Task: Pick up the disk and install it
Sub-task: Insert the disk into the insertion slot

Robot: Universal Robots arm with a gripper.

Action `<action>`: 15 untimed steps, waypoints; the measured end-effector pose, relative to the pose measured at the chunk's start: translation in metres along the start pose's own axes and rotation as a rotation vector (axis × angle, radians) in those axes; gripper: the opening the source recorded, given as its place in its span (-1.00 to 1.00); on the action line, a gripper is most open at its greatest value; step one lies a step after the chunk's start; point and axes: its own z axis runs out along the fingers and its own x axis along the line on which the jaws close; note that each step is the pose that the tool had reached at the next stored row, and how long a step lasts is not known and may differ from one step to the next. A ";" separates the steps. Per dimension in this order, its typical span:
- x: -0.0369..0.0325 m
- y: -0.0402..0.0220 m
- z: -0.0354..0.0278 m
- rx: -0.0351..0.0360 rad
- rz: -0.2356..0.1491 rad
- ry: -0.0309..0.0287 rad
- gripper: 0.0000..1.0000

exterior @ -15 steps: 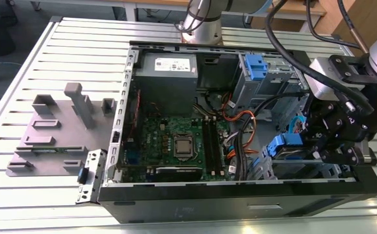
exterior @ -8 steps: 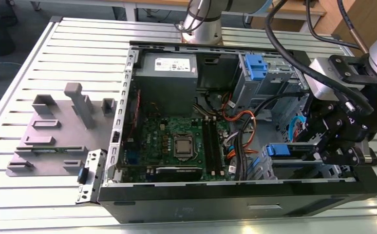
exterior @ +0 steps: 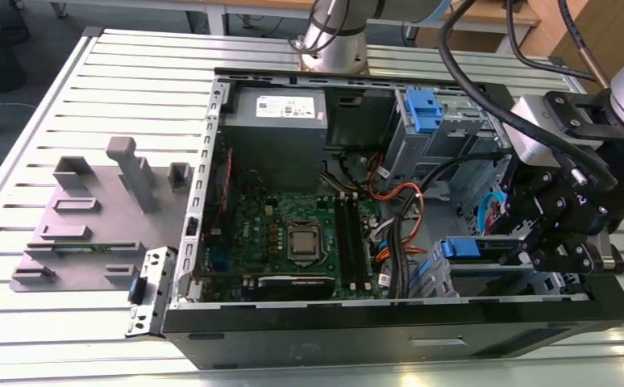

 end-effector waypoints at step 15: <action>0.0000 0.0004 -0.0011 0.0017 -0.002 -0.0364 -0.16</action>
